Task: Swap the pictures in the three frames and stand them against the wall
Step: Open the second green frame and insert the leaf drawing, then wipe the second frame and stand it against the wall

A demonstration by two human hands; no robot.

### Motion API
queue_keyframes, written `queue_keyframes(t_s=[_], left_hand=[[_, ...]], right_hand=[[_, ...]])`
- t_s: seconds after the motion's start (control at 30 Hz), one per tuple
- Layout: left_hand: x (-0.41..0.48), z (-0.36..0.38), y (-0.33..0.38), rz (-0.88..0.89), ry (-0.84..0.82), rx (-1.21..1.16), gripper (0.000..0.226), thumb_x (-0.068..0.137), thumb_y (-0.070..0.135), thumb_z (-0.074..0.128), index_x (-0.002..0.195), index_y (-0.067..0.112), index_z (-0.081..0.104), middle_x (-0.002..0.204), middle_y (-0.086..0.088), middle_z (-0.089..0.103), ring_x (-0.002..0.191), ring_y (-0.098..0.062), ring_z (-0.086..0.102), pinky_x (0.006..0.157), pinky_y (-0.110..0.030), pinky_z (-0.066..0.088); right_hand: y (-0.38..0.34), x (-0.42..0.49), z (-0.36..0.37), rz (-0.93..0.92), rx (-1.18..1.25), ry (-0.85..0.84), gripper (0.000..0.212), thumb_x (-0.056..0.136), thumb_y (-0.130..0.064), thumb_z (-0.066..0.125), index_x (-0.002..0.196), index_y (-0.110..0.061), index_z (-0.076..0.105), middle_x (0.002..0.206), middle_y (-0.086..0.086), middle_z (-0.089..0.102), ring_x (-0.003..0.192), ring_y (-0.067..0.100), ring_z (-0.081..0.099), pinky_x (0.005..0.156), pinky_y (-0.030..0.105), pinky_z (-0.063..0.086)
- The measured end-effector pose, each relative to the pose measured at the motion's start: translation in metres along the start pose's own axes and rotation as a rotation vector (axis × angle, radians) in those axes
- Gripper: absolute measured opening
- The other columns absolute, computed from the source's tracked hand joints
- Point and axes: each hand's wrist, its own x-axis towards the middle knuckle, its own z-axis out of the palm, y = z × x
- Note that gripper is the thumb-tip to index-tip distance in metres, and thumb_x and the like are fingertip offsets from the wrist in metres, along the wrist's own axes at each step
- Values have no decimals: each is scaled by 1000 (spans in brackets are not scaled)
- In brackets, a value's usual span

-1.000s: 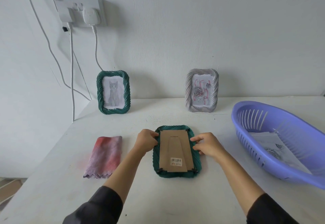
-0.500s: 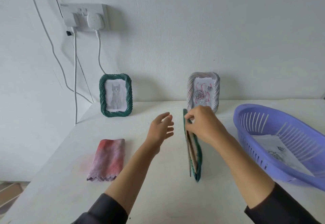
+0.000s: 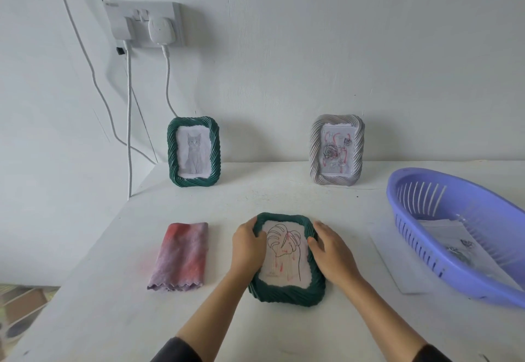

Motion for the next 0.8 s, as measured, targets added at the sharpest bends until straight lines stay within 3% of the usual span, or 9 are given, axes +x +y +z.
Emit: queue_keyframes(t_s=[0.07,0.23,0.37,0.47,0.53,0.6,0.7,0.73,0.8], left_hand=[[-1,6,-5,30,25,40,30,86,0,41,106,9,62,88,-5,61,77,-18,50,56,-18,35],[-1,19,-16,20,67,90,32,84,0,41,108,1,61,110,-11,61,102,-28,50,92,-39,44],[-1,20,-18,10,56,119,31,85,2,40,109,0,59,116,-14,58,109,-30,47,98,-41,41],[-3,14,-14,28,17,149,38,90,7,41,126,6,53,130,-10,51,121,-27,41,104,-33,34],[-2,5,-13,50,34,170,39,92,15,45,129,9,52,133,-9,51,122,-24,42,103,-31,34],[3,-12,-14,36,166,334,46,91,35,51,133,18,48,139,-7,46,129,-25,40,110,-37,27],[15,-50,-25,-212,296,599,78,80,55,58,145,26,24,153,-12,20,143,-33,13,115,-54,2],[19,-63,-30,-312,263,613,90,77,55,61,147,25,15,154,-15,12,143,-37,7,114,-58,2],[22,-83,-36,-470,161,542,104,71,52,69,147,23,4,150,-18,13,140,-40,13,111,-58,15]], right_hand=[[4,0,5,-14,-73,4,51,99,-30,34,146,-14,23,155,-1,21,144,12,16,117,26,13],[5,2,5,-39,-155,-5,52,100,-32,28,148,-15,16,157,-2,15,145,10,12,117,25,10],[5,1,4,-48,-189,0,51,101,-31,25,148,-15,14,157,-2,13,145,10,12,116,23,9],[5,1,5,-46,-192,9,51,101,-31,25,148,-14,14,157,-1,14,145,11,12,116,24,10],[5,0,6,-41,-179,7,51,101,-31,25,148,-14,15,157,-1,15,145,11,12,116,24,10],[6,0,6,-37,-163,9,51,101,-32,26,148,-15,16,157,-2,15,145,11,13,116,24,11],[6,0,5,-36,-144,12,51,100,-32,27,147,-15,18,156,-2,17,145,10,14,116,25,12],[6,0,5,-34,-135,12,51,100,-32,28,147,-15,18,156,-2,18,144,10,14,116,25,13],[6,0,4,-33,-111,16,50,100,-31,29,147,-15,20,156,-2,19,144,10,15,116,25,14]])
